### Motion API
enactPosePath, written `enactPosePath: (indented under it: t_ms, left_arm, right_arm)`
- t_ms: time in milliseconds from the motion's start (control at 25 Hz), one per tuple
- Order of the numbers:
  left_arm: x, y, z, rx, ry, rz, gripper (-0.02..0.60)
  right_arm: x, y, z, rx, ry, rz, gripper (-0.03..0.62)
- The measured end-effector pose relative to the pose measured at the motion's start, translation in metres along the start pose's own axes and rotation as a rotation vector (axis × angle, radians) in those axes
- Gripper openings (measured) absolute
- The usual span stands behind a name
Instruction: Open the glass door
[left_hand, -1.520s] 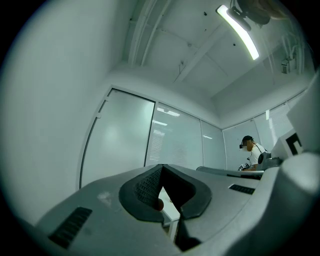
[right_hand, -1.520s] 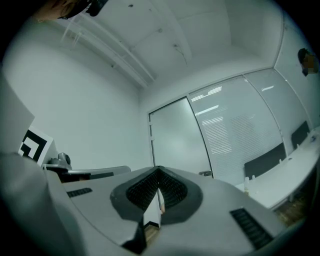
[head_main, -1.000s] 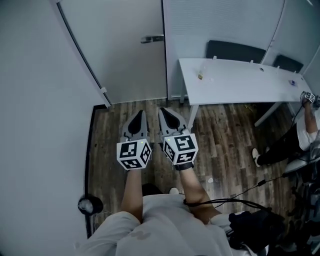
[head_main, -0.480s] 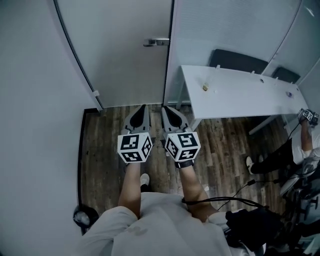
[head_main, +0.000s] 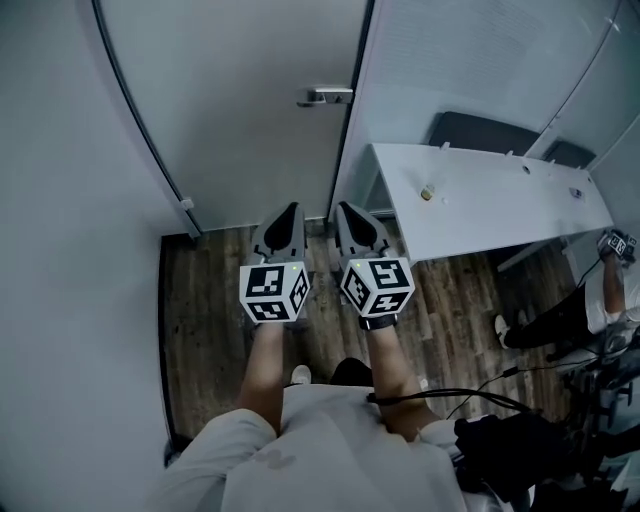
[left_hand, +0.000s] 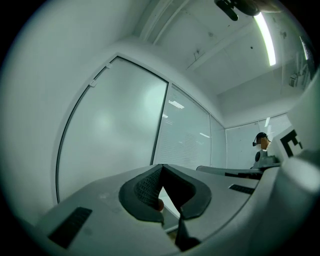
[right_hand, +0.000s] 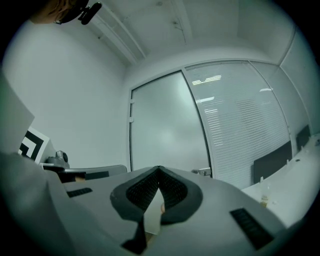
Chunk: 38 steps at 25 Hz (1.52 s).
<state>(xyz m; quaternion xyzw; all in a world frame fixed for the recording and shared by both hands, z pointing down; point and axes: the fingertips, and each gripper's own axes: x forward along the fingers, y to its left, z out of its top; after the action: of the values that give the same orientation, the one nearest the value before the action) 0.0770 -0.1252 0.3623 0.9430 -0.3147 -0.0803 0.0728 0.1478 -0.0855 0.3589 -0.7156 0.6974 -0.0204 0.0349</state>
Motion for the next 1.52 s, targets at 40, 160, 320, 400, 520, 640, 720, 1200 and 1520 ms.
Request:
enactPosePath:
  t_ms: [40,160,320,400,520,640,720,1200,1520]
  left_arm:
    - [0.008,0.004,-0.003,-0.003,0.007,-0.006,-0.011]
    - [0.033,0.010,-0.012,-0.008,0.024,-0.022,-0.011]
    - [0.071,0.020,-0.024,0.001,0.023,-0.020,-0.011]
    - [0.096,0.027,-0.031,-0.007,0.023,-0.015,-0.011]
    - [0.144,0.029,-0.031,-0.020,0.009,-0.007,-0.011]
    - [0.196,0.022,-0.014,0.029,-0.018,0.003,-0.011]
    - [0.226,0.026,-0.006,0.056,-0.023,0.014,-0.011]
    - [0.339,0.059,-0.036,0.087,0.034,0.056,-0.011]
    - [0.420,0.084,-0.049,0.068,0.069,-0.048,-0.011]
  right_arm:
    - [0.008,-0.004,-0.002,-0.002,0.008,-0.006,0.002]
    - [0.028,-0.019,-0.006,-0.007,0.024,-0.018,0.002]
    - [0.061,-0.047,-0.009,-0.005,0.003,-0.011,0.002]
    - [0.083,-0.064,-0.011,0.010,-0.017,-0.009,0.002]
    - [0.119,-0.098,-0.008,0.010,-0.033,-0.009,0.002]
    - [0.156,-0.141,0.013,-0.005,-0.056,-0.021,0.002]
    - [0.180,-0.162,0.028,0.002,-0.079,-0.017,0.002]
    - [0.265,-0.249,0.005,0.084,-0.054,-0.022,0.002]
    - [0.320,-0.291,-0.001,0.063,-0.025,-0.120,0.002]
